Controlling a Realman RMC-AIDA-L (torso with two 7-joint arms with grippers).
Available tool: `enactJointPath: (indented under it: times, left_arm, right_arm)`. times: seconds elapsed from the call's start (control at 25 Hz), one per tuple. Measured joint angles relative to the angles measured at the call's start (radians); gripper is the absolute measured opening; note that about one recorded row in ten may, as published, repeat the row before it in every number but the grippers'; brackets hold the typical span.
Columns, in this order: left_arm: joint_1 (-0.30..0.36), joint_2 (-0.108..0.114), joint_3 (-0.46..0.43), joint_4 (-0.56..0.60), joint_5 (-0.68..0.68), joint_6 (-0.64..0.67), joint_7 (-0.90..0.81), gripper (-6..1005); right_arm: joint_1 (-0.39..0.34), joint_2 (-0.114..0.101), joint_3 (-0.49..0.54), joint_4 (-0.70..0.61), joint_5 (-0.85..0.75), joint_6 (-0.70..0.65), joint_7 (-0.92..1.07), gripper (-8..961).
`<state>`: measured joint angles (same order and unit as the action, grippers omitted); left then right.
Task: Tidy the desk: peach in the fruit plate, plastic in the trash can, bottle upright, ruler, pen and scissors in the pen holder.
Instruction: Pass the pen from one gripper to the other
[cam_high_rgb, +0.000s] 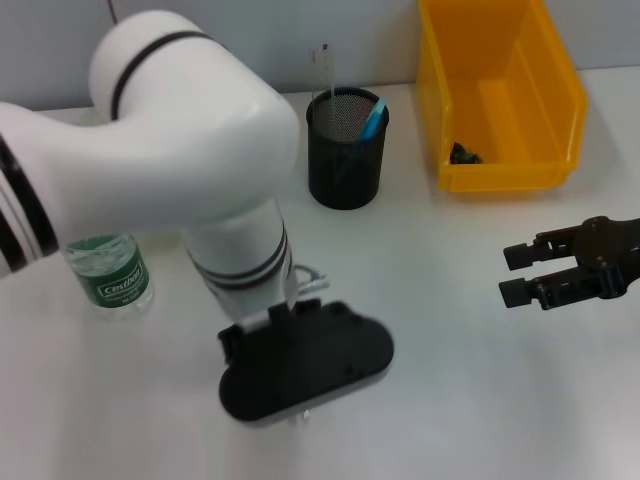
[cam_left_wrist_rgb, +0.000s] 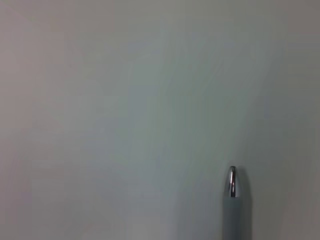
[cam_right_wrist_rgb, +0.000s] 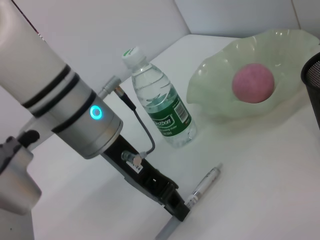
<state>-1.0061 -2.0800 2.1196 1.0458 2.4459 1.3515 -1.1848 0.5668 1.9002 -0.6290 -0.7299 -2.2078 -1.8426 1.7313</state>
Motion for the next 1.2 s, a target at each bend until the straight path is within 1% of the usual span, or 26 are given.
enactJointPath:
  times: [0.08,0.12,0.2,0.24,0.28,0.32,0.36,0.4,0.44,0.48,0.52,0.6,0.64,0.68,0.88,1.0,1.08,1.12,1.2]
  left_arm:
    - [0.006,0.0,-0.017,0.019,0.007,0.002,-0.008,133]
    - [0.018,0.0,-0.063,0.052,0.015,0.016,-0.023,133]
    - [0.018,0.0,-0.063,0.052,0.015,0.016,-0.023,133]
    - [0.033,0.0,-0.211,0.101,0.0,0.079,-0.052,133]
    - [0.031,0.001,-0.311,0.102,-0.041,0.121,-0.071,133]
    - [0.03,0.001,-0.358,0.096,-0.064,0.138,-0.078,133]
    - [0.03,0.001,-0.358,0.096,-0.064,0.138,-0.078,133]
    - [0.03,0.002,-0.438,0.084,-0.102,0.164,-0.086,133]
    - [0.033,0.005,-0.566,0.058,-0.152,0.194,-0.098,133]
    - [0.033,0.005,-0.566,0.058,-0.152,0.194,-0.098,133]
    - [0.041,0.006,-0.638,0.042,-0.181,0.203,-0.117,133]
    - [0.041,0.006,-0.638,0.042,-0.181,0.203,-0.117,133]
    - [0.067,0.009,-0.76,0.014,-0.239,0.211,-0.195,133]
    - [0.081,0.009,-0.802,0.006,-0.26,0.212,-0.236,133]
    - [0.124,0.01,-0.888,-0.004,-0.37,0.225,-0.382,133]
    - [0.161,0.011,-0.947,-0.002,-0.492,0.228,-0.517,133]
    - [0.181,0.011,-0.964,-0.005,-0.583,0.222,-0.603,133]
    - [0.181,0.011,-0.964,-0.005,-0.583,0.222,-0.603,133]
    - [0.211,0.009,-0.962,-0.006,-0.675,0.216,-0.654,133]
  right_arm:
    - [-0.001,0.0,-0.003,0.0,-0.001,0.002,-0.003,766]
    - [-0.003,0.0,-0.003,0.0,-0.001,0.003,-0.004,766]
    - [-0.006,0.0,-0.001,-0.001,-0.001,0.005,-0.005,766]
    - [-0.009,-0.001,0.0,-0.003,-0.001,0.004,-0.008,766]
    - [-0.013,0.0,0.001,-0.005,-0.001,0.003,-0.012,766]
    - [-0.017,0.0,0.001,-0.005,-0.001,0.002,-0.018,766]
    - [-0.022,0.001,0.001,-0.006,0.001,0.001,-0.024,766]
    - [-0.027,0.001,0.002,-0.006,0.003,0.001,-0.03,766]
    - [-0.029,0.002,0.003,-0.007,0.004,0.001,-0.033,766]
    - [-0.032,0.002,0.003,-0.009,0.005,0.0,-0.036,766]
    - [-0.033,0.002,0.003,-0.012,0.005,-0.001,-0.036,766]
    - [-0.036,0.003,0.003,-0.018,0.005,-0.007,-0.036,766]
    - [-0.037,0.003,0.003,-0.019,0.004,-0.01,-0.036,766]
    - [-0.038,0.003,0.003,-0.02,0.004,-0.013,-0.036,766]
    - [-0.051,0.002,0.003,-0.023,0.002,-0.023,-0.053,766]
    - [-0.069,0.004,0.001,-0.033,0.0,-0.033,-0.092,766]
    - [-0.075,0.005,0.006,-0.038,0.004,-0.04,-0.112,766]
    - [-0.075,0.005,0.006,-0.038,0.004,-0.04,-0.112,766]
    - [-0.078,0.005,0.011,-0.041,0.004,-0.046,-0.138,766]
